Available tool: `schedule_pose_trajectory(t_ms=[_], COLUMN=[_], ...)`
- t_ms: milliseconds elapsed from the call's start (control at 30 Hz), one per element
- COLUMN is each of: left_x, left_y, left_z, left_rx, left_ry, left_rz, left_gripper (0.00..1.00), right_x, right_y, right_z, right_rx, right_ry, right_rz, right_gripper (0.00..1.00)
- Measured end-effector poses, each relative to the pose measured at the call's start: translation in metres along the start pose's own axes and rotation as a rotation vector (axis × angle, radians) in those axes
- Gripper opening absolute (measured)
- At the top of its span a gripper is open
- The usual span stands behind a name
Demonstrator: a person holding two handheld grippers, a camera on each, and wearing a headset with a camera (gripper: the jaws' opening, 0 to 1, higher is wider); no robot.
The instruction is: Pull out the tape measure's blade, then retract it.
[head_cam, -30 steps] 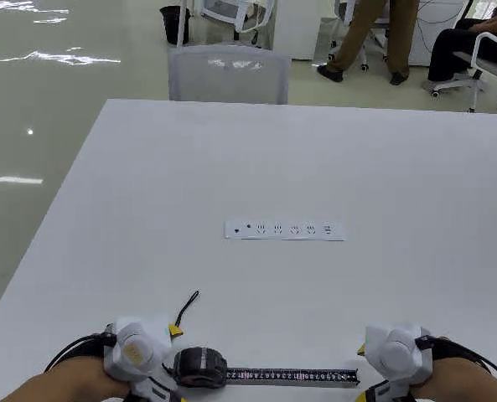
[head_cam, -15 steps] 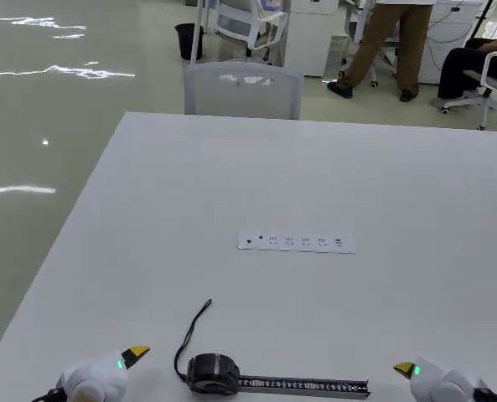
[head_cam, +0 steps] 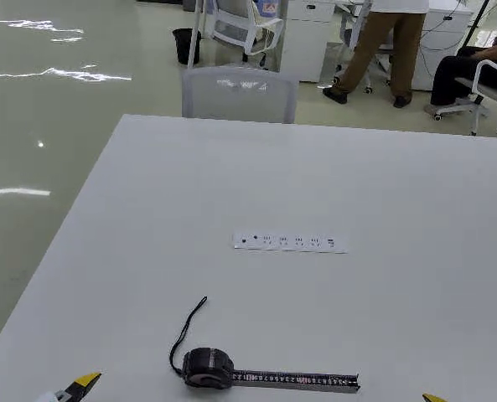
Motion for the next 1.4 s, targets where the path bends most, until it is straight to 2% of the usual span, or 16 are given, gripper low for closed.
schedule_pose_trajectory(t_ms=[100,167,300,433,533,567,633,733,867,933,1000,1267,1400], left_x=[-0.009,-0.014,-0.022,-0.032,-0.037,-0.039,-0.041,-0.045,-0.05,-0.053,-0.053,-0.061,-0.062], left_y=[0.0,0.0,0.002,0.003,0.006,0.009,0.01,0.008,0.006,0.008,0.003,-0.001,0.001], left_z=[-0.004,-0.001,-0.003,-0.007,-0.004,-0.005,0.002,0.009,0.016,0.013,0.02,0.023,0.024], left_rx=[-0.014,-0.018,-0.02,-0.035,-0.035,-0.036,-0.03,-0.047,-0.059,-0.057,-0.058,-0.062,-0.061], left_ry=[0.013,0.005,0.003,0.026,0.029,0.028,0.017,0.01,-0.004,0.004,0.002,0.021,0.009], left_rz=[-0.021,-0.029,-0.04,-0.061,-0.067,-0.066,-0.066,-0.066,-0.084,-0.092,-0.093,-0.102,-0.101], left_gripper=[0.99,0.99,0.99,0.99,0.99,0.99,0.99,0.99,0.98,0.99,0.99,0.99,0.99], right_x=[-0.005,-0.009,-0.017,-0.024,-0.03,-0.032,-0.035,-0.038,-0.041,-0.041,-0.041,-0.043,-0.043], right_y=[-0.007,-0.011,-0.023,-0.031,-0.035,-0.037,-0.045,-0.047,-0.045,-0.045,-0.044,-0.049,-0.049], right_z=[0.005,0.008,0.005,0.011,0.014,0.014,0.007,0.02,0.024,0.024,0.026,0.029,0.032], right_rx=[0.003,0.0,-0.023,-0.023,-0.003,-0.002,-0.048,-0.02,-0.001,-0.001,0.001,0.011,0.013], right_ry=[0.0,0.003,0.028,0.043,0.047,0.055,0.127,0.062,0.052,0.048,0.041,0.035,0.031], right_rz=[0.006,0.005,0.021,0.024,0.027,0.028,0.0,0.005,0.016,0.018,0.015,0.016,0.016], right_gripper=[1.0,1.0,1.0,1.0,1.0,1.0,1.0,1.0,1.0,1.0,1.0,1.0,1.0])
Point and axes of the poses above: the centre of the closed fingertips' face, and the gripper's own axes: x roughly forward along the fingers, y roughly to its right, z roughly out of its underside, the point moved 2 cm from there along -x, roughly backward along the fingers, and after that the axes turned 9 degrees about -z, right-handed, at the moved point
